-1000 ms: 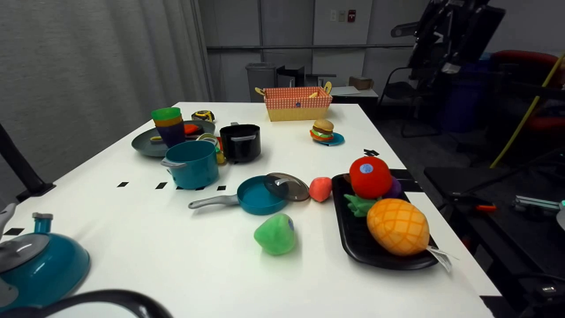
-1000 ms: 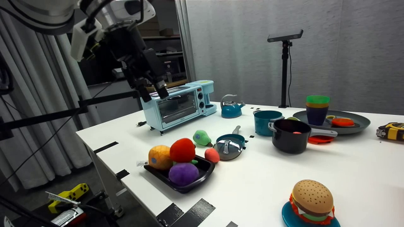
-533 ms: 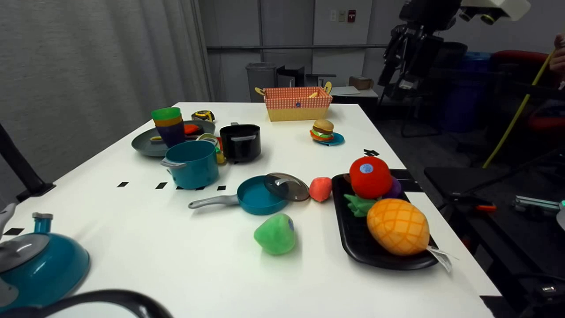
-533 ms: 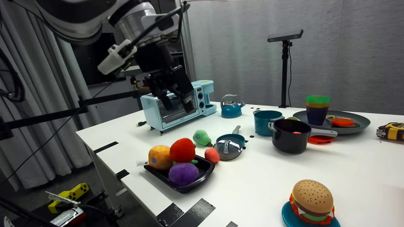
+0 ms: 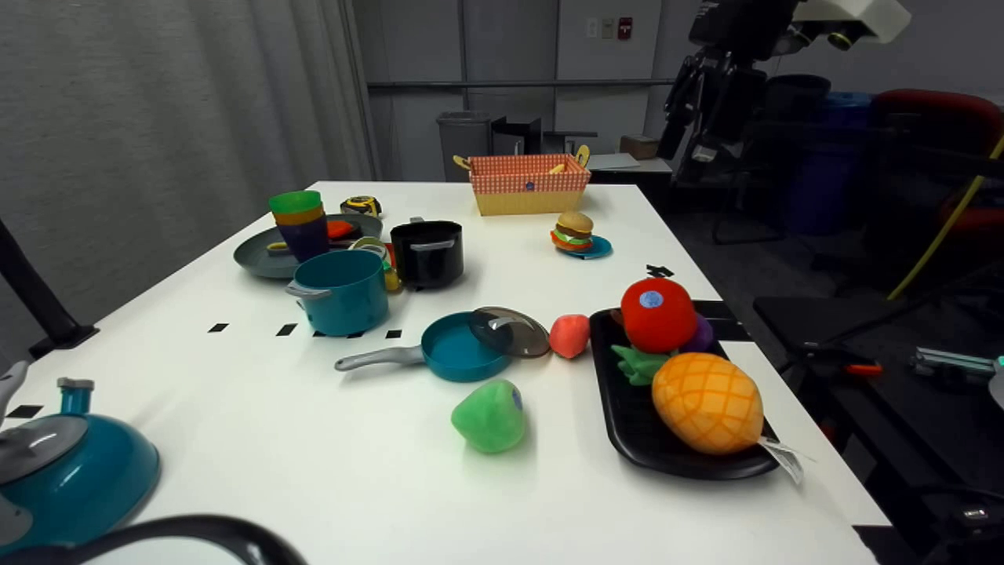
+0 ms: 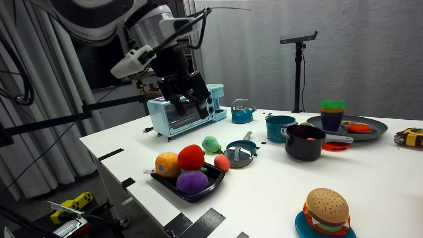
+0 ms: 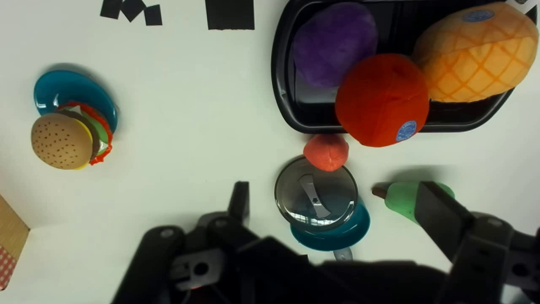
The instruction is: Put the lid on the pan
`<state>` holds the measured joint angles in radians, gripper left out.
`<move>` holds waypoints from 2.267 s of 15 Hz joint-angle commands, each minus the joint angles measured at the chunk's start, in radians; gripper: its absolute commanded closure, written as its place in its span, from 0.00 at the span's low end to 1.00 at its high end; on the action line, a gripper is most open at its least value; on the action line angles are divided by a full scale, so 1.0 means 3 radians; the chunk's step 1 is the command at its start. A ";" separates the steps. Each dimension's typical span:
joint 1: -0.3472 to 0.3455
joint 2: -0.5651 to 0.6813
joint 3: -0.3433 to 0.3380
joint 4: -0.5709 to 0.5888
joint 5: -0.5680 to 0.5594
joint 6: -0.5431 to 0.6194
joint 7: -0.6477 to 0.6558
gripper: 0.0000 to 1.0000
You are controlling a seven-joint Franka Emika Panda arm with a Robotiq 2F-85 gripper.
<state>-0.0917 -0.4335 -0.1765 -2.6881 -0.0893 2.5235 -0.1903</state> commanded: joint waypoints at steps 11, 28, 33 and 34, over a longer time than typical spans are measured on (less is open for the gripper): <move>0.0068 0.0731 -0.0195 0.0141 0.0135 0.0836 -0.0523 0.00; 0.0379 0.1049 -0.0284 0.0184 0.0945 0.1121 -0.1152 0.00; 0.0491 0.1469 -0.0275 0.0338 0.1218 0.1452 -0.1289 0.00; 0.0504 0.1566 -0.0263 0.0390 0.1275 0.1547 -0.1308 0.00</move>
<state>0.0347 -0.0613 -0.2574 -2.6225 0.2240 2.9016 -0.5347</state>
